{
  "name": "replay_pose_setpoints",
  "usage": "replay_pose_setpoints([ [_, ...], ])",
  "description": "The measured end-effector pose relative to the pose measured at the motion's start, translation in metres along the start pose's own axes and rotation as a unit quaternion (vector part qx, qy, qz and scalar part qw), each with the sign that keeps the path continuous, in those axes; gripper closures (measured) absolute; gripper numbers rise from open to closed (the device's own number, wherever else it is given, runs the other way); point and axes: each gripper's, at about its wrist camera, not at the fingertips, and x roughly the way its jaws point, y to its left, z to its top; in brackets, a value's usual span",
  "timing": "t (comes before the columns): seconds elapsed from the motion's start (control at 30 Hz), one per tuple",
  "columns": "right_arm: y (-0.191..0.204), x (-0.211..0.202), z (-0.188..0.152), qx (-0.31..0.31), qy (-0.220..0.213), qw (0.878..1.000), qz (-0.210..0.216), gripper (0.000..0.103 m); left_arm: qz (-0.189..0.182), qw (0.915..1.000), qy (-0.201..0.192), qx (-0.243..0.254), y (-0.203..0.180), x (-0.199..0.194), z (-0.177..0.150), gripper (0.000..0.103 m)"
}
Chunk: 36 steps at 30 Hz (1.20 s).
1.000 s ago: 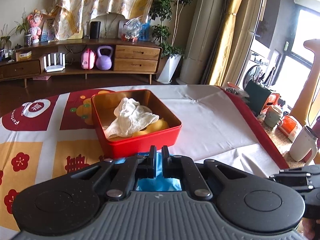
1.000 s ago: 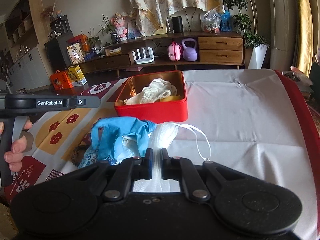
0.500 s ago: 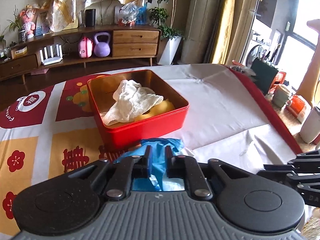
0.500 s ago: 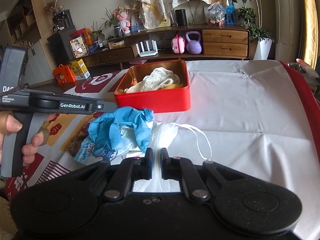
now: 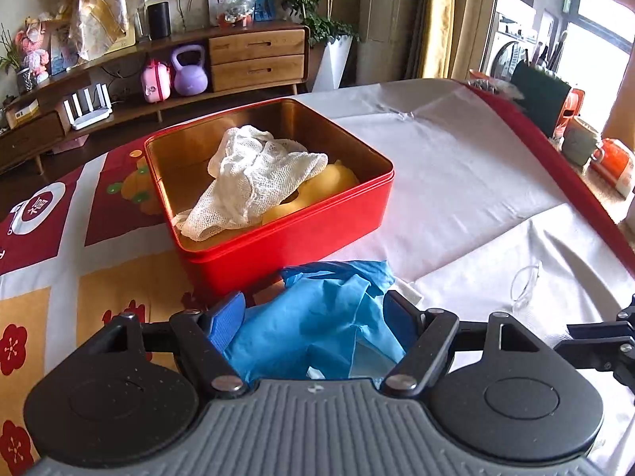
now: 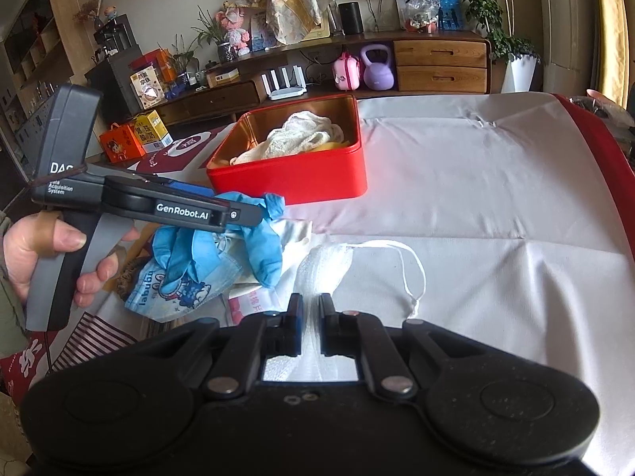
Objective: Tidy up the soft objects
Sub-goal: 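Lift the blue glove with the left gripper while the right gripper lifts the mesh bag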
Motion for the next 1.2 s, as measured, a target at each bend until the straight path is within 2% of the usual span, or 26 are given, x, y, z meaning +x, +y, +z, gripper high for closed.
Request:
replay_pose_setpoints([
  [0.1,-0.001,0.003,-0.001,0.001,0.002,1.0,0.0,0.096,0.003,1.0,0.001,-0.004,0.001,0.005,0.0,0.027],
  [0.17,-0.001,0.004,-0.002,0.003,0.003,1.0,0.0,0.096,0.008,1.0,0.004,-0.001,0.001,0.008,0.0,0.037],
  [0.23,-0.002,0.004,-0.003,0.004,0.003,1.0,0.0,0.096,0.01,0.9999,0.011,0.001,0.001,0.011,0.0,0.055],
  [0.33,-0.002,0.004,-0.002,0.004,0.004,1.0,0.0,0.096,0.012,0.9999,0.011,-0.001,0.003,0.012,-0.001,0.067],
  [0.47,-0.001,0.004,-0.003,0.003,0.004,1.0,-0.001,0.096,0.015,0.9998,0.006,-0.013,0.007,0.007,-0.002,0.078],
  [0.5,-0.001,0.004,-0.003,0.003,0.004,1.0,-0.002,0.096,0.015,0.9998,0.006,-0.014,0.008,0.006,-0.002,0.084],
  [0.83,0.01,-0.011,0.005,-0.01,-0.008,1.0,-0.002,0.096,0.007,0.9989,-0.023,-0.041,0.023,-0.029,0.0,0.096],
  [1.03,0.019,-0.021,0.01,-0.017,-0.019,1.0,-0.005,0.096,0.004,0.9967,-0.048,-0.065,0.033,-0.05,-0.001,0.1],
  [1.1,0.021,-0.023,0.011,-0.019,-0.02,1.0,-0.005,0.096,-0.013,0.9971,-0.042,-0.063,0.034,-0.053,-0.001,0.1],
  [1.2,0.024,-0.025,0.012,-0.02,-0.022,1.0,-0.004,0.096,-0.002,0.9981,-0.036,-0.05,0.029,-0.054,-0.001,0.099],
])
